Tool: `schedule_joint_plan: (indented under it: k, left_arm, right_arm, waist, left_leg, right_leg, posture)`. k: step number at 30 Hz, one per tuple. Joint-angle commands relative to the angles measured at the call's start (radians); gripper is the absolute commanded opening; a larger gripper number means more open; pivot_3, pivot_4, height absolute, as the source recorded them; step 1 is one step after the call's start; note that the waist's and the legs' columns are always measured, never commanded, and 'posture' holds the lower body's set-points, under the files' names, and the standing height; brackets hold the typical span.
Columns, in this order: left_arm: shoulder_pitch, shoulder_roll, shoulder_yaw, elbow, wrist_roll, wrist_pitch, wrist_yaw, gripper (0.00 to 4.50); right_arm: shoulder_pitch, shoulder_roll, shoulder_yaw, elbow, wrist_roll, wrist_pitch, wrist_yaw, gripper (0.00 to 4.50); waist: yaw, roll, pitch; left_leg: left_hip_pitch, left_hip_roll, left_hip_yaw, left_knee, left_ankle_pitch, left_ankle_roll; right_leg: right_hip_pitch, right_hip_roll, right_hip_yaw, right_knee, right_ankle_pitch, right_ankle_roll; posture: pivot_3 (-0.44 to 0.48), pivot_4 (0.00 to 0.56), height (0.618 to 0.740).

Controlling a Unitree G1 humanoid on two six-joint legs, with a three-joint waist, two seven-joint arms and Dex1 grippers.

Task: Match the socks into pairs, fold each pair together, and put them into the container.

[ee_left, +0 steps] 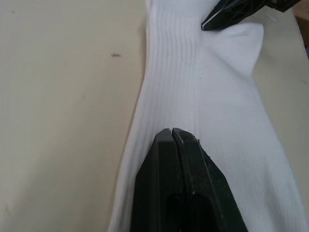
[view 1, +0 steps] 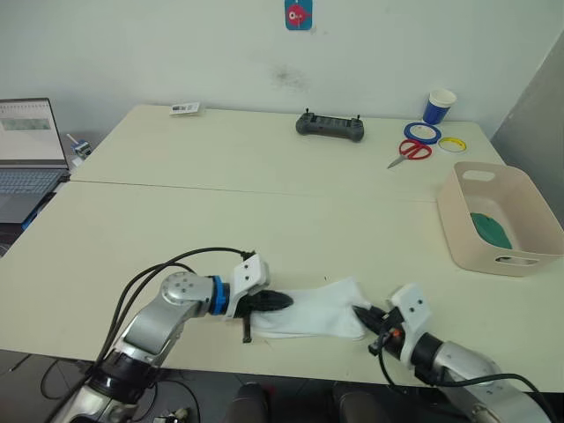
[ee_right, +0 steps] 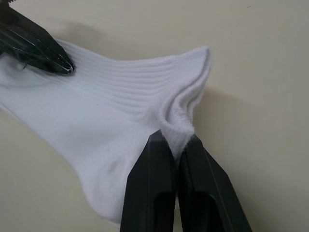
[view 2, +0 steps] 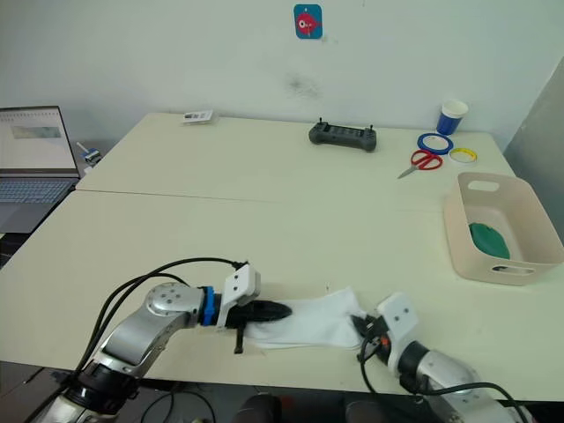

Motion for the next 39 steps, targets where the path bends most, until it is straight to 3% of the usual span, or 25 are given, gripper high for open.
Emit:
schedule_joint_plan:
  k: [1,4,8,13,17,21,25,32,38,39]
  left_arm:
    - [-0.067,-0.069,-0.041,-0.030,-0.015,0.026,0.008,0.00]
    - [-0.123,-0.128,-0.107,0.025,0.025,0.008,-0.006,0.00]
    - [-0.174,-0.170,-0.180,0.141,0.094,-0.036,-0.020,0.00]
    - [-0.189,-0.193,-0.194,0.227,0.145,-0.118,-0.004,0.00]
    - [-0.183,-0.166,-0.133,0.140,0.087,-0.059,-0.020,0.00]
    - [-0.145,-0.010,-0.077,0.038,0.048,-0.059,-0.128,0.00]
    - [-0.114,0.047,-0.076,0.018,0.061,-0.079,-0.143,0.00]
    - [-0.097,0.019,-0.108,0.162,0.157,-0.233,-0.128,0.00]
    - [-0.098,-0.003,-0.095,0.191,0.160,-0.246,-0.126,0.00]
    - [-0.097,-0.002,-0.090,0.194,0.160,-0.247,-0.125,0.00]
  right_arm:
    - [0.002,-0.052,-0.124,-0.064,0.077,0.033,0.043,0.05]
    - [-0.029,-0.100,-0.172,-0.118,0.154,0.103,0.065,0.05]
    - [-0.107,-0.139,-0.140,-0.164,0.214,0.225,0.042,0.05]
    - [-0.214,-0.139,-0.087,-0.199,0.312,0.367,0.015,0.05]
    - [-0.332,-0.104,-0.017,-0.184,0.370,0.482,-0.029,0.05]
    - [-0.453,-0.044,0.026,-0.095,0.392,0.563,-0.064,0.05]
    - [-0.527,-0.007,0.039,-0.045,0.407,0.616,-0.071,0.05]
    - [-0.633,0.047,0.133,0.040,0.384,0.648,-0.081,0.05]
    - [-0.674,0.081,0.211,0.150,0.315,0.605,-0.085,0.05]
    - [-0.680,0.092,0.207,0.162,0.306,0.598,-0.092,0.29]
  waist:
    - [-0.001,0.000,0.000]
    - [-0.005,0.000,0.000]
    - [-0.015,0.000,0.000]
    - [-0.013,0.000,0.000]
    - [-0.014,0.000,0.000]
    - [-0.026,0.000,0.001]
    - [-0.017,0.001,0.002]
    - [-0.013,0.001,0.002]
    - [-0.013,0.001,0.002]
    - [-0.013,0.001,0.002]
  left_leg:
    - [0.000,0.000,0.000,0.000,0.000,0.000]
    - [0.001,0.000,0.000,0.000,0.000,0.000]
    - [0.002,0.002,0.000,0.000,0.000,0.000]
    - [0.001,0.001,-0.001,0.000,0.000,0.000]
    - [0.001,0.001,0.000,0.000,0.000,0.000]
    - [0.001,0.002,-0.001,0.000,0.000,0.000]
    - [0.000,0.002,-0.002,-0.001,0.000,0.000]
    - [0.000,0.001,-0.002,-0.001,0.000,0.000]
    - [0.000,0.001,-0.001,-0.001,0.000,0.000]
    - [0.000,0.001,-0.001,0.000,0.000,0.000]
  right_leg:
    - [0.000,0.000,0.000,0.000,0.000,0.000]
    - [0.000,0.001,0.000,0.001,0.000,0.000]
    - [0.000,0.003,0.000,0.002,0.001,0.000]
    - [0.000,0.003,0.000,0.001,0.001,0.000]
    - [0.000,0.002,0.001,0.001,0.001,0.001]
    - [0.000,0.003,0.000,0.002,0.001,0.001]
    - [0.000,0.002,-0.001,0.001,0.000,0.000]
    - [-0.001,0.002,-0.001,0.001,0.000,0.000]
    - [-0.001,0.002,-0.001,0.001,0.000,0.000]
    - [0.000,0.002,-0.001,0.001,0.001,0.000]
  posture:
    - [0.000,0.150,0.740]
    - [0.000,0.150,0.740]
    - [0.000,0.150,0.740]
    - [0.000,0.150,0.740]
    - [0.000,0.150,0.740]
    - [0.000,0.150,0.740]
    - [0.000,0.150,0.740]
    - [0.000,0.150,0.740]
    - [0.000,0.150,0.740]
    - [0.000,0.150,0.740]
